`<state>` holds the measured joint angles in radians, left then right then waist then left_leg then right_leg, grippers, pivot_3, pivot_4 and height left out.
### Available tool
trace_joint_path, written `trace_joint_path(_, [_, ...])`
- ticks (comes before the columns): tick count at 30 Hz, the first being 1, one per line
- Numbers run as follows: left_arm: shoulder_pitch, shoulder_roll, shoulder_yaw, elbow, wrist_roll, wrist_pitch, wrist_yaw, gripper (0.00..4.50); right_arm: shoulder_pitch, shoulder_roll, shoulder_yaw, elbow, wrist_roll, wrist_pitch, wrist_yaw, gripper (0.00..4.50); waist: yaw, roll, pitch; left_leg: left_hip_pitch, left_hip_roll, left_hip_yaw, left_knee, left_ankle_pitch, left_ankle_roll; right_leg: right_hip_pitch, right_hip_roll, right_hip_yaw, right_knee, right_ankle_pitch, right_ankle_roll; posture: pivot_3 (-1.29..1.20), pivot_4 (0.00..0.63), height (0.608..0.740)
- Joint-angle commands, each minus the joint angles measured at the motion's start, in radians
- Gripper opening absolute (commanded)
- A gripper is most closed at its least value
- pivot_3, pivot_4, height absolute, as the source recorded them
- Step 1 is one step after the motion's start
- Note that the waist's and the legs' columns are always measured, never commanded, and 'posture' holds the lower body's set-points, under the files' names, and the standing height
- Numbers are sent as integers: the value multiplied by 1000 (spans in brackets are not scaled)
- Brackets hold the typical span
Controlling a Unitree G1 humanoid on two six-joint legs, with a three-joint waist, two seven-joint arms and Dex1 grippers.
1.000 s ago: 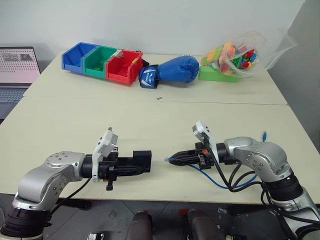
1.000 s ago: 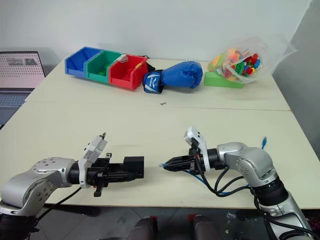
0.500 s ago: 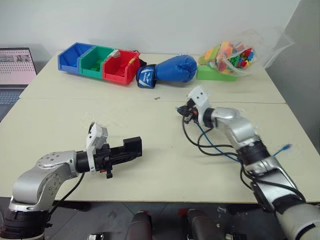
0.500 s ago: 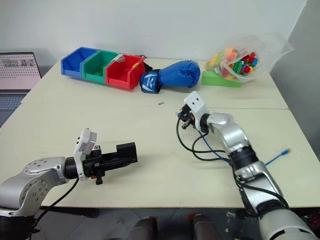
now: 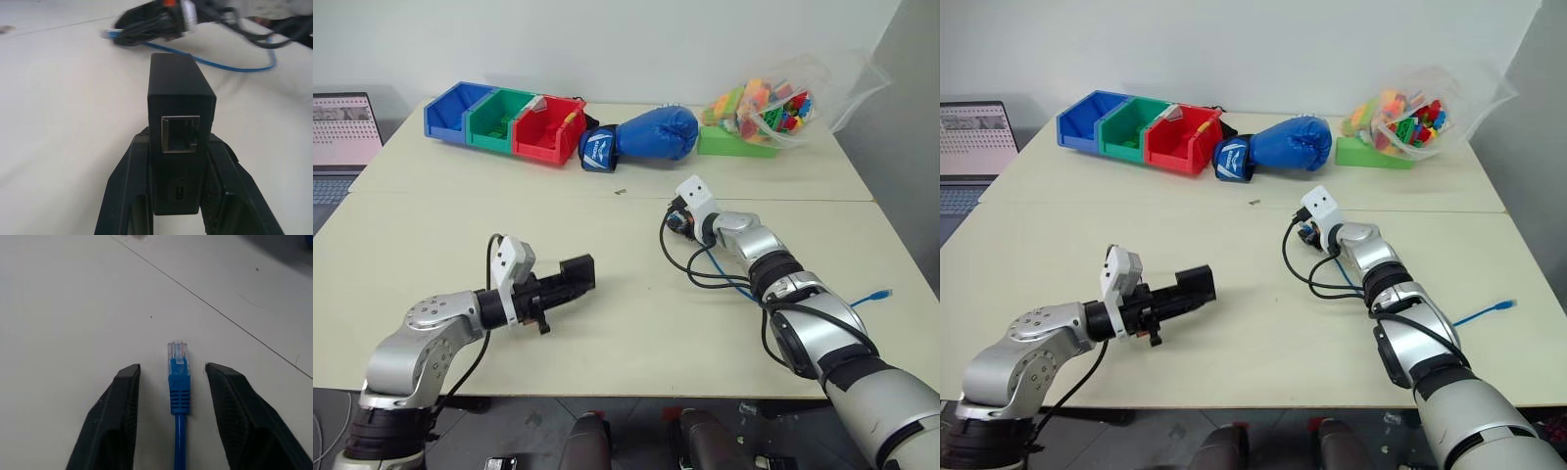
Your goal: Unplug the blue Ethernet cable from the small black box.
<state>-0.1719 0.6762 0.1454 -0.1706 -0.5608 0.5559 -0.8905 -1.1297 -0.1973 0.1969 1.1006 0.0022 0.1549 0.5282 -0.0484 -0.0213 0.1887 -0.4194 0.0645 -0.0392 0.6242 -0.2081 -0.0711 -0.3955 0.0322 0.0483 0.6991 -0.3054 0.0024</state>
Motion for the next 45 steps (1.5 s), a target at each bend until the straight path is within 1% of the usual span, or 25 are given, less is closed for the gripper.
trace_joint_path(1, [-84,-47,34,92,87,-110,116,787,59,-71,-15,-279,12,11,108,3274,7,0,0,0,0,0,0,0,0,0,0,0,0,0,0,0,150,740])
trace_joint_path(3, [-178,-89,39,248,205,-239,269,787,165,-128,4,-615,76,107,230,3752,15,0,0,-1,0,0,0,0,0,0,0,0,0,0,0,0,150,740])
trace_joint_path(4, [-225,-109,41,336,260,-305,348,787,208,-155,14,-773,96,161,263,3774,26,1,1,-1,0,0,0,0,0,0,0,0,-1,0,0,0,150,740])
trace_joint_path(5, [-259,-124,42,403,296,-355,395,787,239,-175,22,-890,109,204,283,3774,31,1,1,-2,0,-2,1,0,0,0,-1,-3,0,0,0,0,150,740])
trace_joint_path(6, [-289,-140,46,467,319,-400,430,787,261,-187,26,-988,127,256,296,3774,28,1,1,-3,0,-2,1,0,0,-1,0,-3,-1,0,0,0,150,740])
trace_joint_path(10, [-374,-174,43,674,381,-550,494,787,308,-201,43,-1239,202,430,332,3774,19,2,1,-5,0,-1,3,0,0,-3,-1,-2,1,0,0,0,150,740])
trace_joint_path(13, [-427,-189,41,820,407,-649,509,787,320,-197,51,-1343,245,529,333,3774,20,1,0,-6,0,-2,3,0,0,-4,-1,-3,2,0,0,0,150,740])
trace_joint_path(18, [-497,-202,47,1029,425,-735,525,787,320,-182,66,-1408,289,614,318,3774,20,1,0,-6,-1,-2,4,0,0,-4,-1,-3,3,0,0,0,150,740])
trace_joint_path(20, [-507,-216,61,1086,397,-724,483,1491,321,-182,73,-1417,292,625,313,3774,20,1,0,-6,-1,-2,4,0,0,-4,0,-4,3,0,0,0,150,740])
trace_joint_path(22, [-499,-220,71,1101,381,-719,451,1934,322,-181,75,-1422,297,637,306,3774,20,1,0,-6,-1,-2,4,0,0,-4,0,-3,3,0,0,0,150,740])
trace_joint_path(25, [-466,-219,80,1070,372,-712,425,2514,332,-183,75,-1433,302,648,295,3774,20,1,0,-6,-1,-2,4,0,0,-4,0,-3,3,0,0,0,150,740])
trace_joint_path(27, [-421,-216,79,1008,361,-690,405,2918,341,-180,73,-1443,310,660,283,3774,19,1,0,-6,-1,-2,4,0,0,-4,0,-3,3,0,0,0,150,740])
trace_joint_path(29, [-345,-211,87,880,335,-624,390,3386,360,-173,70,-1461,317,676,263,3774,16,1,0,-6,-1,-2,4,0,0,-3,-1,-3,4,0,0,0,150,740])
trace_joint_path(31, [-261,-195,94,724,305,-510,386,3836,383,-165,64,-1477,320,690,240,3774,12,1,0,-5,0,-2,4,0,-1,-4,-1,-3,4,0,0,0,150,740])
trace_joint_path(34, [-103,-147,121,458,281,-376,400,3836,442,-162,39,-1503,326,696,204,3774,6,1,0,-5,0,-2,4,0,-1,-4,-1,-2,5,0,0,0,150,740])
trace_joint_path(37, [8,-100,143,273,269,-268,410,3836,497,-166,1,-1522,341,704,171,3774,7,1,0,-4,0,-2,4,0,-1,-4,-1,-2,6,0,0,0,150,740])
trace_joint_path(40, [90,-46,173,126,263,-191,403,3836,550,-197,-43,-1531,354,695,165,3774,7,-1,-1,-3,0,-2,4,1,-1,-4,-1,-2,7,-1,1,0,150,740])
trace_joint_path(41, [109,-27,195,83,244,-165,390,3836,570,-216,-68,-1534,365,690,174,3774,8,-2,-1,-2,0,-1,4,1,-1,-4,-1,-1,8,-3,5,0,150,740])
trace_joint_path(45, [158,93,310,-50,112,-41,266,3836,641,-314,-213,-1504,408,629,232,3774,18,-3,0,-1,-1,-2,4,1,-1,-3,-1,-2,8,-3,5,0,150,740])
